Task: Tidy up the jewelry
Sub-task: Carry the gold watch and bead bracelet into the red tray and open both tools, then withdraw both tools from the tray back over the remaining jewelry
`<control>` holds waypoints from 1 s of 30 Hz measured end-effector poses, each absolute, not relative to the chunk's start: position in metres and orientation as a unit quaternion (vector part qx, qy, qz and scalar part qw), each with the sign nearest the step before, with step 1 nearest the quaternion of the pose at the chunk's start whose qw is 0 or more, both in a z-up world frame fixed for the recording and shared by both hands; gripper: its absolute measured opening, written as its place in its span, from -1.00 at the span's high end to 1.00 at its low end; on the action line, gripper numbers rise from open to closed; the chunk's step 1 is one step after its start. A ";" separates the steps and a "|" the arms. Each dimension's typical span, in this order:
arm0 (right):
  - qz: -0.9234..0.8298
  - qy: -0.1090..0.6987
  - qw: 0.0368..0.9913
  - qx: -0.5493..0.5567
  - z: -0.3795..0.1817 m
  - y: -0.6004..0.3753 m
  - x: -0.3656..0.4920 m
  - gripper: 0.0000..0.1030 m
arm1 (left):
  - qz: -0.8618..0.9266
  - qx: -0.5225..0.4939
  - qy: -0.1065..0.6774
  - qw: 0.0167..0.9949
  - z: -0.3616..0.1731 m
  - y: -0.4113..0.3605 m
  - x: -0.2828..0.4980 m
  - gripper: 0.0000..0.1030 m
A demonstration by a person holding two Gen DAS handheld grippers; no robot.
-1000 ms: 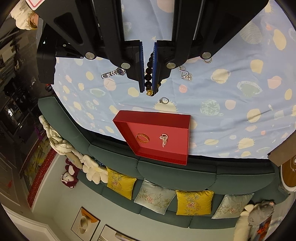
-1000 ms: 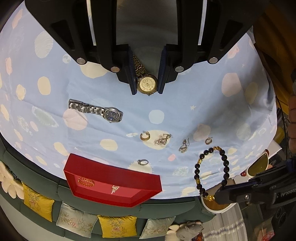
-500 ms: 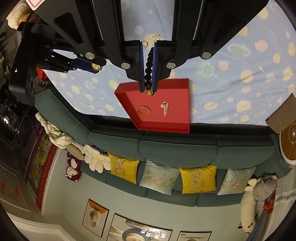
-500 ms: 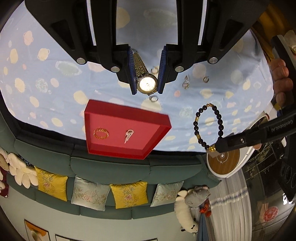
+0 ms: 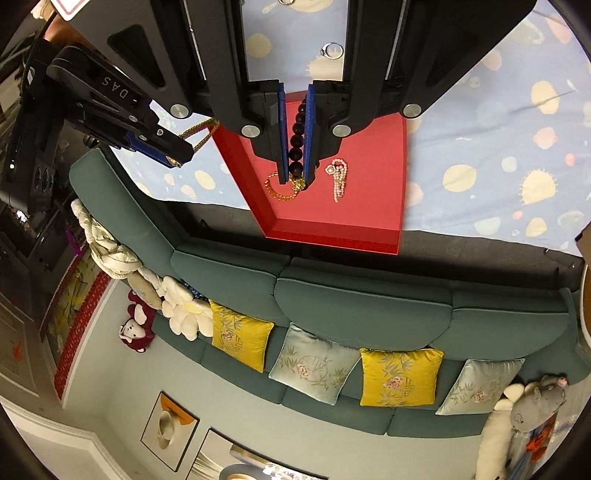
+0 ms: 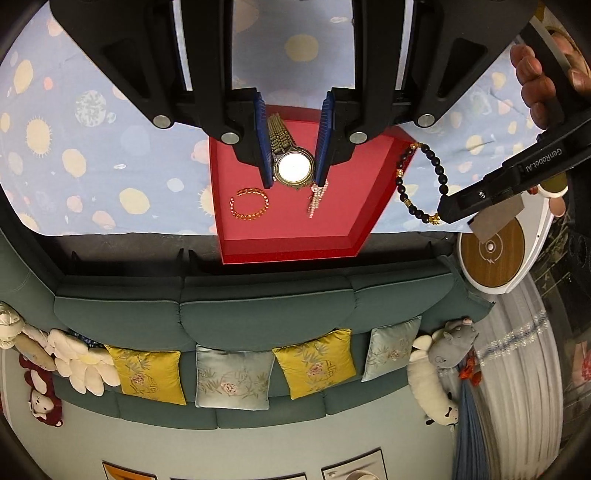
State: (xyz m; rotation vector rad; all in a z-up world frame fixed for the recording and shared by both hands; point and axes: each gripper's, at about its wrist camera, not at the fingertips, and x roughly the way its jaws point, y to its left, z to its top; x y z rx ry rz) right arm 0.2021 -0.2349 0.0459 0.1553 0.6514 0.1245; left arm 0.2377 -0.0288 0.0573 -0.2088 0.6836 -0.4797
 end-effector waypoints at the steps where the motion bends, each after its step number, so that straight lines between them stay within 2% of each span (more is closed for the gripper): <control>1: 0.056 0.326 0.940 0.081 0.040 -0.238 0.209 0.58 | -0.229 -0.099 0.334 0.909 0.053 -0.031 0.243 0.90; 12: 0.059 0.369 0.926 0.055 -0.004 -0.222 0.256 0.55 | -0.190 -0.093 0.381 0.900 0.002 -0.036 0.289 0.89; 15: 0.054 0.356 0.931 0.060 -0.001 -0.227 0.254 0.50 | -0.185 -0.086 0.388 0.899 -0.004 -0.031 0.293 0.76; 16: 0.054 0.350 0.933 0.066 0.003 -0.230 0.252 0.50 | -0.184 -0.085 0.388 0.899 -0.004 -0.029 0.294 0.65; 17: 0.052 0.342 0.936 0.071 0.008 -0.232 0.247 0.49 | -0.182 -0.084 0.385 0.901 -0.003 -0.027 0.293 0.55; 22: 0.055 0.311 0.944 0.099 0.033 -0.242 0.225 0.42 | -0.183 -0.052 0.357 0.914 0.021 -0.024 0.275 0.40; 30: 0.074 0.287 0.951 0.084 0.058 -0.246 0.159 0.37 | -0.168 -0.004 0.297 0.940 0.075 -0.017 0.208 0.40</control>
